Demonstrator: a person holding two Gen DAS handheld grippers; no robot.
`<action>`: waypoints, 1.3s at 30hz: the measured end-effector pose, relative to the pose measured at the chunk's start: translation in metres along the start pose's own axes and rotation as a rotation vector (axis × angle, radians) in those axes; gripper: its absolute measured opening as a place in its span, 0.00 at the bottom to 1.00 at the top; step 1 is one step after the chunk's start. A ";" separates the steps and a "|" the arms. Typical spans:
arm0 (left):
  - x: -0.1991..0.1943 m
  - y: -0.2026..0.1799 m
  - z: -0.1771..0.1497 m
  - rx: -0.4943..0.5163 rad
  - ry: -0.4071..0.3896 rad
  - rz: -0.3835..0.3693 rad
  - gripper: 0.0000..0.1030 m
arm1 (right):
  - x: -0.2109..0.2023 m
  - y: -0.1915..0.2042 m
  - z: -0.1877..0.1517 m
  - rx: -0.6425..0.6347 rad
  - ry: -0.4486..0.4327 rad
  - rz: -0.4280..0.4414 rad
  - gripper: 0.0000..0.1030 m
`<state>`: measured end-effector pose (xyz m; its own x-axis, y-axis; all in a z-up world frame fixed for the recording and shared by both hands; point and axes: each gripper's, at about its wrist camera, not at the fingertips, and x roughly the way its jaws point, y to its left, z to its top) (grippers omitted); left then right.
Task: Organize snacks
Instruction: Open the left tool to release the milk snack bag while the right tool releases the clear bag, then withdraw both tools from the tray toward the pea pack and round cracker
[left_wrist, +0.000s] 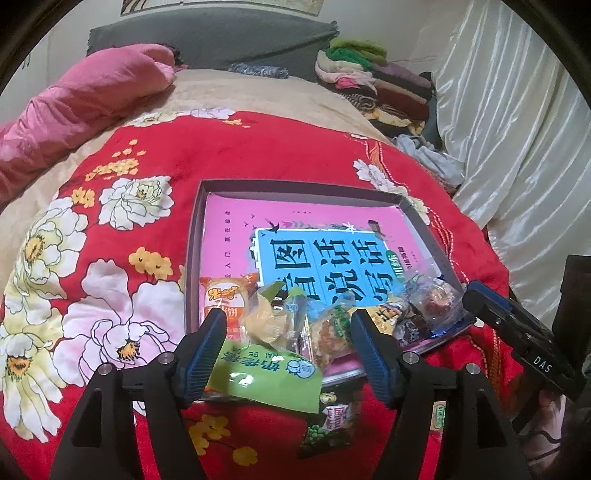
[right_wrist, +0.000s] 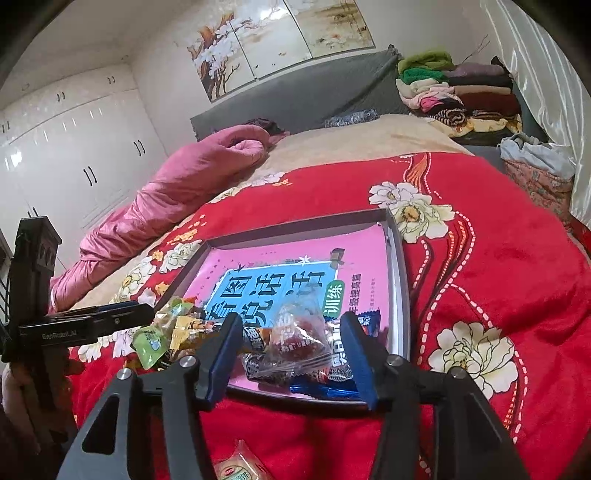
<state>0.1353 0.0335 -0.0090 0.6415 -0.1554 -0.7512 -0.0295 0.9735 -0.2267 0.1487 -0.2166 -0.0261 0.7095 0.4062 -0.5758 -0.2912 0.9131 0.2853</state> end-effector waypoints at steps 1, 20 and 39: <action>-0.001 -0.001 0.000 0.001 -0.001 0.000 0.69 | -0.001 0.000 0.000 0.001 -0.003 0.000 0.56; -0.025 -0.012 -0.002 0.026 -0.007 -0.017 0.76 | -0.023 0.011 -0.010 -0.032 -0.017 0.008 0.67; -0.028 -0.021 -0.042 0.064 0.102 -0.032 0.76 | -0.024 0.044 -0.054 -0.127 0.192 -0.021 0.67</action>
<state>0.0857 0.0100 -0.0095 0.5601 -0.1999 -0.8039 0.0410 0.9760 -0.2141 0.0839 -0.1845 -0.0413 0.5846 0.3753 -0.7193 -0.3647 0.9135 0.1803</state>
